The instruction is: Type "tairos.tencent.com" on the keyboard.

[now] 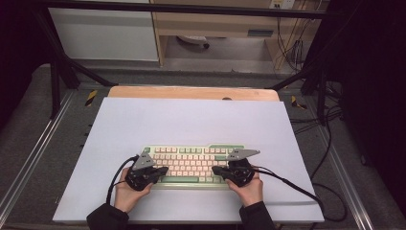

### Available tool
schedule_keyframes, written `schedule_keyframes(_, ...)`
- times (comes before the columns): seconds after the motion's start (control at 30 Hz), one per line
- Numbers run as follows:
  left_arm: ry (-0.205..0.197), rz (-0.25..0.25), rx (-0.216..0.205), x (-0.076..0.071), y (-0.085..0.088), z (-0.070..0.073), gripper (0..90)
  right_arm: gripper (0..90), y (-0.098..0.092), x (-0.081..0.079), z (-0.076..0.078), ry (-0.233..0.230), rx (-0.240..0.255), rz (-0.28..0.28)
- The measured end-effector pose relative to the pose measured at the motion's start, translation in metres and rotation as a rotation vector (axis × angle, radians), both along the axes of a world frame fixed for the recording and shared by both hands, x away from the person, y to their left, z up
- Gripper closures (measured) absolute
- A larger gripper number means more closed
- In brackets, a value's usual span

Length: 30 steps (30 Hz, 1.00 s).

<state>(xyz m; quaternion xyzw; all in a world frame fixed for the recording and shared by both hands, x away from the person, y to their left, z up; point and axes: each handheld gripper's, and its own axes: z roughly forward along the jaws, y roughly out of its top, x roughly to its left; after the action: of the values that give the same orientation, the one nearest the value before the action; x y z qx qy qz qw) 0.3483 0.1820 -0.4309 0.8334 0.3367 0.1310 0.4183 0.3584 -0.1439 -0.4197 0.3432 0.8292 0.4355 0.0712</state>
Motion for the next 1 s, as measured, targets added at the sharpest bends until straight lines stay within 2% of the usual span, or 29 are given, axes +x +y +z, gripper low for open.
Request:
schedule_keyframes(0.5, -0.001, -0.014, 0.016, 0.000, -0.007, -0.004, 89.6, 90.0, -0.001, 0.000, 0.002, 0.000, 0.006, 0.000)
schedule_keyframes(1.0, -0.024, 0.008, -0.005, -0.006, 0.010, 0.004, 89.6, 90.0, 0.002, 0.001, 0.000, 0.005, 0.021, -0.003)
